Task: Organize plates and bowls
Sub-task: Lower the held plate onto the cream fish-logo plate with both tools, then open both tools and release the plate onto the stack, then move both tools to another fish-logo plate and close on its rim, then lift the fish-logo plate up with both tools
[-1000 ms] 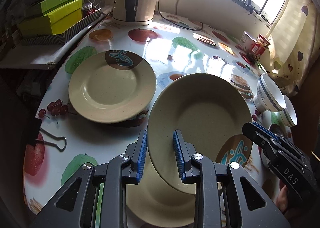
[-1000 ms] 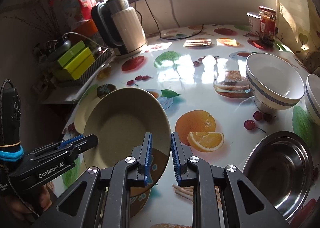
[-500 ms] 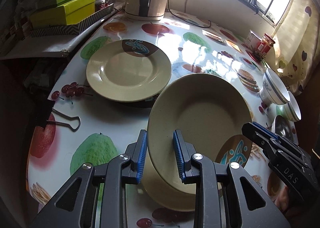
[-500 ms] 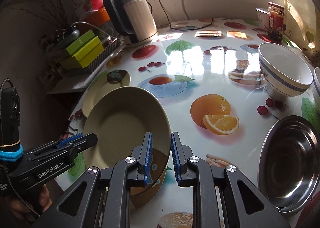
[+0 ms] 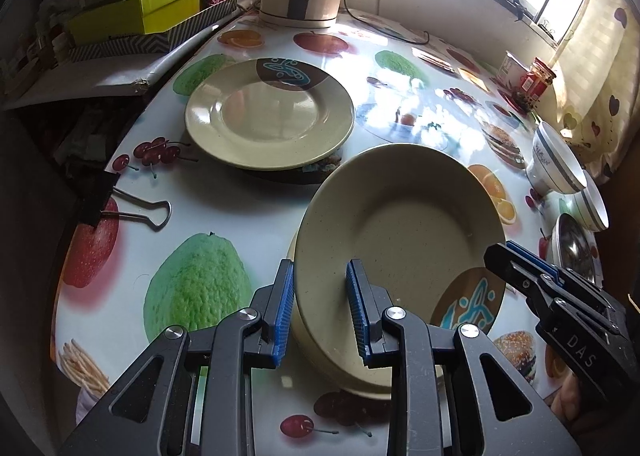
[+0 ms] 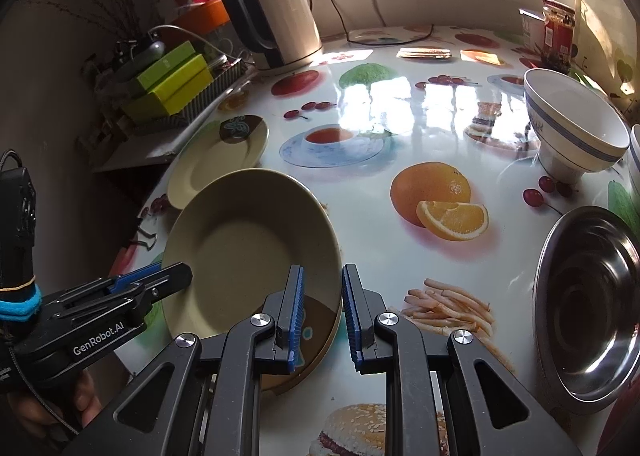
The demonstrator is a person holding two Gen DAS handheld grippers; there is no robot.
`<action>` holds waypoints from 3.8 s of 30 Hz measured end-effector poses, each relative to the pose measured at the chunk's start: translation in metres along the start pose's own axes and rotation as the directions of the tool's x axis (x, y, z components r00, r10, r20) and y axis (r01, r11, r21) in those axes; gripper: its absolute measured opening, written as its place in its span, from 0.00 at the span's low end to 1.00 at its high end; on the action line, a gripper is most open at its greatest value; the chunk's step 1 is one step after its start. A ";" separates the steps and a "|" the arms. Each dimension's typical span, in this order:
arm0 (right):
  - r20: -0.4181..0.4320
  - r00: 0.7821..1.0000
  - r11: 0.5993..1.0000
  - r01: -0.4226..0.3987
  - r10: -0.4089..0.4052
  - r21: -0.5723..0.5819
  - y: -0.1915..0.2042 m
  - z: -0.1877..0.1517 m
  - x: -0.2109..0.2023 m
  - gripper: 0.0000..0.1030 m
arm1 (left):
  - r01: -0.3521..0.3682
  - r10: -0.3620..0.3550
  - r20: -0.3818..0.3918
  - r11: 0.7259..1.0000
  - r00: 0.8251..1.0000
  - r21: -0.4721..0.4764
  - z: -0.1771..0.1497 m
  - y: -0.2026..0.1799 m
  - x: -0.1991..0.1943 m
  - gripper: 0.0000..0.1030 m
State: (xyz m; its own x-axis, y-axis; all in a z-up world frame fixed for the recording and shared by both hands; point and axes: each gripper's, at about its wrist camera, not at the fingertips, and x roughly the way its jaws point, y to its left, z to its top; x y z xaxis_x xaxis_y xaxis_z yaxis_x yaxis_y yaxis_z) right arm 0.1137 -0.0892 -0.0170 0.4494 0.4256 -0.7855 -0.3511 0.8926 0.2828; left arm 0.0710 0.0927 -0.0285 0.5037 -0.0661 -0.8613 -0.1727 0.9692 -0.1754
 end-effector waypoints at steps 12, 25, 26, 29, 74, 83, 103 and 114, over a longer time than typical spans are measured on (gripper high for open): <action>-0.014 1.000 1.000 0.010 -0.010 -0.012 0.002 -0.005 0.003 0.21 | -0.007 0.007 -0.003 1.000 1.000 0.002 -0.003 -0.001 0.002 0.27; -0.016 1.000 1.000 0.010 -0.010 -0.009 0.002 -0.006 0.004 0.21 | 0.000 0.000 -0.003 1.000 1.000 -0.007 -0.002 0.002 0.001 0.27; -0.017 1.000 1.000 0.012 -0.013 -0.009 0.002 -0.006 0.004 0.21 | 0.002 -0.002 -0.002 1.000 1.000 -0.007 -0.002 0.002 0.001 0.27; -0.019 1.000 1.000 0.012 -0.012 -0.008 0.001 -0.006 0.004 0.23 | 0.007 -0.007 -0.001 1.000 1.000 -0.010 -0.002 0.003 0.000 0.27; 0.005 1.000 0.976 0.029 -0.029 -0.217 0.048 0.116 0.067 0.44 | -0.152 0.159 0.150 0.987 0.976 -0.061 0.085 0.084 0.007 0.32; -0.066 0.998 0.977 -0.006 -0.008 -0.213 0.053 0.129 0.104 0.44 | -0.063 0.076 0.120 0.992 0.990 -0.109 0.102 0.100 0.028 0.32; -0.142 0.989 0.981 -0.068 0.043 -0.180 0.054 0.130 0.139 0.37 | -0.018 0.025 0.049 0.990 0.999 -0.142 0.106 0.105 0.061 0.32; -0.156 0.983 0.976 -0.124 0.096 -0.178 0.058 0.129 0.141 0.20 | -0.021 0.029 0.056 0.990 0.998 -0.137 0.108 0.101 0.061 0.27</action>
State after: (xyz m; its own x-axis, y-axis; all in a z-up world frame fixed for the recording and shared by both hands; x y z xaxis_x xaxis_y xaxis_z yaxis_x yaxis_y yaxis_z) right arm 0.2627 0.0421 -0.0401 0.2801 0.4810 -0.8308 -0.5442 0.7925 0.2754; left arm 0.1759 0.2125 -0.0469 0.5449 -0.0251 -0.8381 -0.2973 0.9288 -0.2211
